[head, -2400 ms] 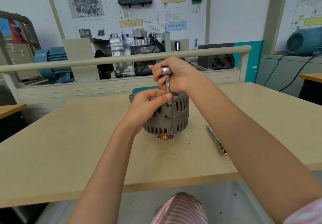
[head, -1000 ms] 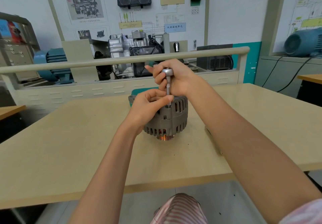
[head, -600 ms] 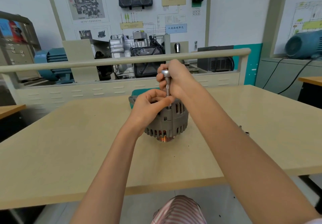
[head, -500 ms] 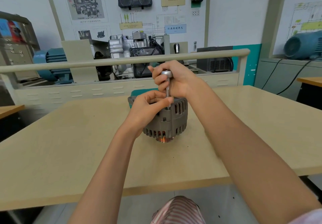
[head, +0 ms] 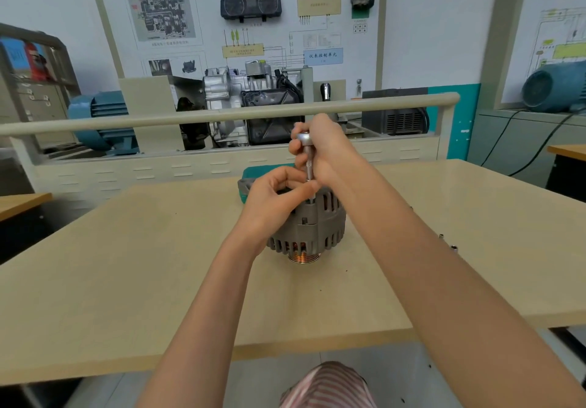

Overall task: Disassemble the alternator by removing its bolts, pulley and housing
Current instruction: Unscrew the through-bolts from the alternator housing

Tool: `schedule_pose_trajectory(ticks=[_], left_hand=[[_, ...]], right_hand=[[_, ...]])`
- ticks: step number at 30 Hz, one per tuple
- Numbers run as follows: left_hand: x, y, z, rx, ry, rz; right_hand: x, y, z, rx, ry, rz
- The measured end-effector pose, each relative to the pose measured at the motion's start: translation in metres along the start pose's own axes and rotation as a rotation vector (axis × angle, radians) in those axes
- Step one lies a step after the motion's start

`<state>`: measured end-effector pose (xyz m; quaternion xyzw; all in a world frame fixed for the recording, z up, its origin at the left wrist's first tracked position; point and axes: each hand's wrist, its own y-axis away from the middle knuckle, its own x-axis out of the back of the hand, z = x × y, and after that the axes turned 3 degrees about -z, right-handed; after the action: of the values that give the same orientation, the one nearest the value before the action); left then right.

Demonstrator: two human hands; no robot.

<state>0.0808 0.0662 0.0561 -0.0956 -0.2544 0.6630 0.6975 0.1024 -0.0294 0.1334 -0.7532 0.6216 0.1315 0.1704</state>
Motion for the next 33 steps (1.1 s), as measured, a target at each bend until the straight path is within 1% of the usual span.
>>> schedule_pose_trajectory(ticks=[2,3,4,6,7,8,9,11,12,13,14,15,16,18,20,22,24,25,26,28,30,31,32,33], left_hand=[[0.0,0.0,0.0,0.004,0.01,-0.014],[0.0,-0.001,0.001,0.004,0.018,-0.017],[0.0,0.0,0.001,0.002,0.026,-0.016],[-0.001,0.0,0.0,-0.001,0.024,-0.006],[-0.001,0.0,0.0,-0.003,0.018,-0.003],[-0.002,0.0,0.0,-0.008,0.013,-0.003],[-0.002,0.0,0.0,-0.014,0.007,-0.004],[-0.002,0.0,0.0,-0.028,-0.009,-0.009],[-0.002,0.001,0.0,-0.034,-0.014,-0.011],[-0.001,0.001,0.0,-0.035,-0.015,-0.013],[-0.001,0.001,0.0,-0.034,-0.013,-0.013],[-0.001,0.001,0.0,-0.029,-0.007,-0.011],[-0.001,0.001,0.0,-0.019,0.0,-0.012],[0.0,0.001,0.001,0.001,0.016,-0.027],[0.0,0.0,0.001,0.012,0.029,-0.041],[-0.001,0.0,0.001,0.016,0.021,-0.04],[-0.001,0.0,0.0,0.004,0.03,-0.021],[-0.002,0.0,-0.001,-0.004,0.035,-0.012],[-0.002,0.0,-0.001,-0.01,0.034,-0.009],[-0.002,0.001,-0.001,-0.017,0.025,-0.013],[-0.002,0.002,-0.001,-0.027,0.021,-0.009],[-0.002,0.002,-0.001,-0.031,0.023,-0.004],[-0.002,0.002,-0.001,-0.035,0.023,0.0],[-0.003,0.003,-0.001,-0.036,0.02,0.004]], right_hand=[[0.008,-0.003,-0.007,-0.124,0.004,-0.237],[0.011,-0.004,-0.008,-0.161,-0.009,-0.328],[0.014,-0.004,-0.008,-0.189,-0.031,-0.383],[0.016,-0.003,-0.009,-0.214,-0.079,-0.39],[0.015,-0.002,-0.008,-0.2,-0.094,-0.347],[0.012,-0.001,-0.006,-0.162,-0.099,-0.265],[0.008,0.0,-0.002,-0.093,-0.093,-0.146],[-0.001,0.002,0.009,0.156,-0.096,0.136],[-0.004,0.004,0.014,0.285,-0.112,0.237],[-0.007,0.005,0.018,0.362,-0.122,0.28],[-0.009,0.005,0.019,0.37,-0.117,0.272],[-0.009,0.005,0.017,0.315,-0.082,0.232],[-0.008,0.003,0.012,0.221,-0.028,0.164],[-0.003,-0.001,0.001,0.012,0.04,-0.03],[0.006,-0.006,-0.007,-0.134,0.012,-0.242],[0.015,-0.007,-0.009,-0.212,-0.039,-0.394],[0.018,-0.005,-0.01,-0.232,-0.073,-0.443],[0.017,-0.004,-0.009,-0.217,-0.078,-0.414],[0.013,-0.003,-0.007,-0.178,-0.074,-0.341],[0.003,-0.001,0.001,-0.007,-0.054,-0.076],[-0.005,0.001,0.011,0.23,-0.076,0.2],[-0.008,0.002,0.015,0.308,-0.109,0.271],[-0.009,0.003,0.016,0.333,-0.138,0.287],[-0.008,0.004,0.015,0.304,-0.141,0.26]])
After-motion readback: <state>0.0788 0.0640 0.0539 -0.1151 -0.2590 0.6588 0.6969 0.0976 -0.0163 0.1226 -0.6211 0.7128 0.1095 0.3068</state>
